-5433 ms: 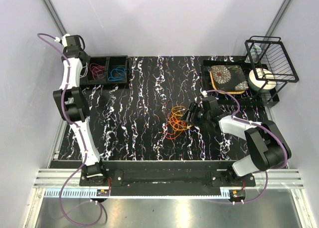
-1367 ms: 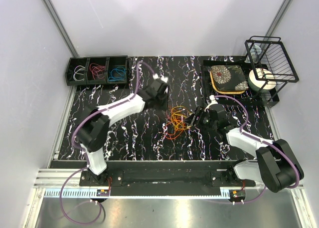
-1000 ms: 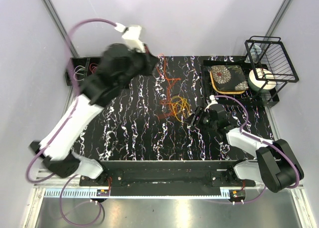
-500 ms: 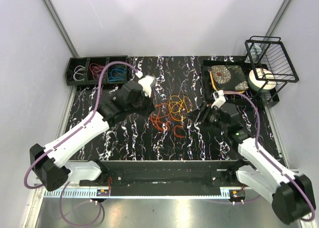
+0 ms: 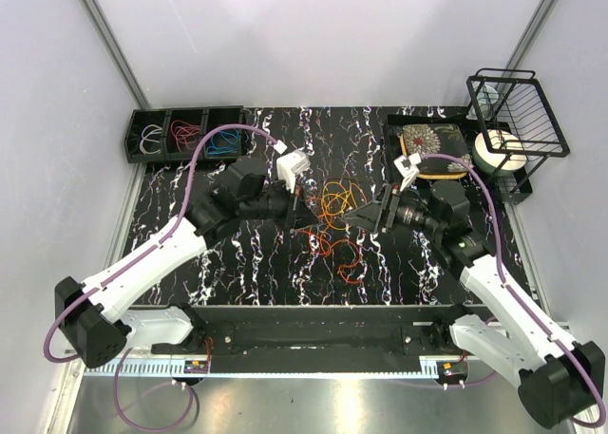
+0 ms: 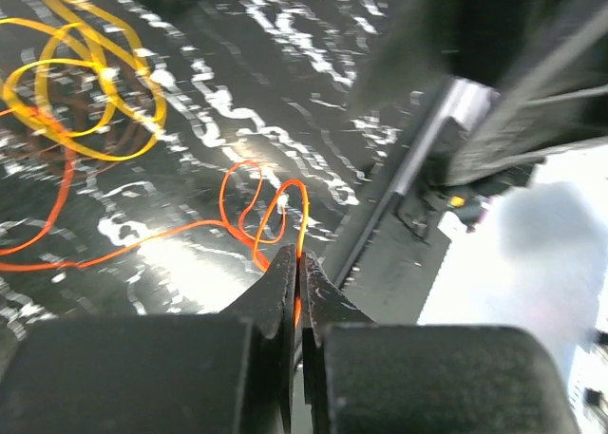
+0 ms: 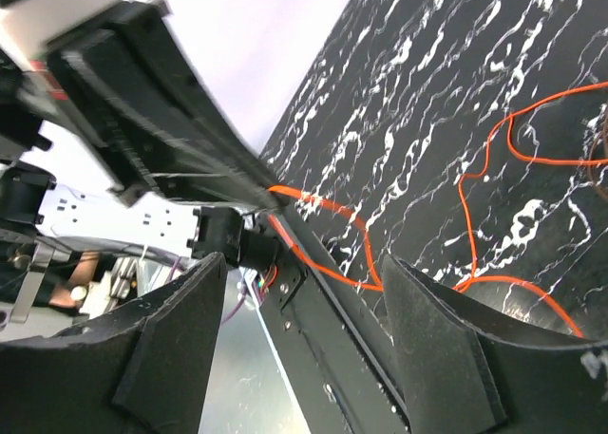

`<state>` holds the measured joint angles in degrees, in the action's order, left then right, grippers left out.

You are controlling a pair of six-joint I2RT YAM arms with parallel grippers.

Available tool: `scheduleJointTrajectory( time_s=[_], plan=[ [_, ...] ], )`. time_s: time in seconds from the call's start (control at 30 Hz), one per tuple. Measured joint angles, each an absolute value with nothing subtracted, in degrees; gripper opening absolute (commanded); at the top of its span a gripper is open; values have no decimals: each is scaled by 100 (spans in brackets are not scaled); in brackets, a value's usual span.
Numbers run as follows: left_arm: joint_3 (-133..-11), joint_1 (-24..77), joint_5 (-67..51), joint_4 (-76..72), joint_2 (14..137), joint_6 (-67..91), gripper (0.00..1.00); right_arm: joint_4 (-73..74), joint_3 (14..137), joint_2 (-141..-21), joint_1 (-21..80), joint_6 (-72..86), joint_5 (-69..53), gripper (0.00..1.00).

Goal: Untangle the cables

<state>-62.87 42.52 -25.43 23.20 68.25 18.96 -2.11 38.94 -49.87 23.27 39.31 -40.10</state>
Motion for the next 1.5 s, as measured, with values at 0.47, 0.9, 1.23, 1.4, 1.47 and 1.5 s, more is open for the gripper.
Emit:
scheduleJointTrajectory(
  time_s=[0.47,0.9,1.23,1.4,1.47,1.5],
  plan=[
    [-6514,4257,-3297,1857,7000,2233,0,-578,3898,-5623,2569,3953,-4473,70],
    [-6556,4257,-3452,1612,7227,2460,3,-926,3896,-5723,2838,4095,-4276,0],
    [-6545,4270,-2383,1907,7142,2493,99,-725,4101,-5428,2845,4263,-3935,0],
    [-6222,4274,-1387,1942,6615,2530,99,-19,5098,-5424,2842,4189,-3586,0],
    [-6010,4272,-884,1986,6412,2554,99,213,5655,-5422,2842,4119,-3457,0],
    [-5913,4270,-683,1997,6348,2576,99,301,5948,-5422,2842,4073,-3387,0]
  ],
)
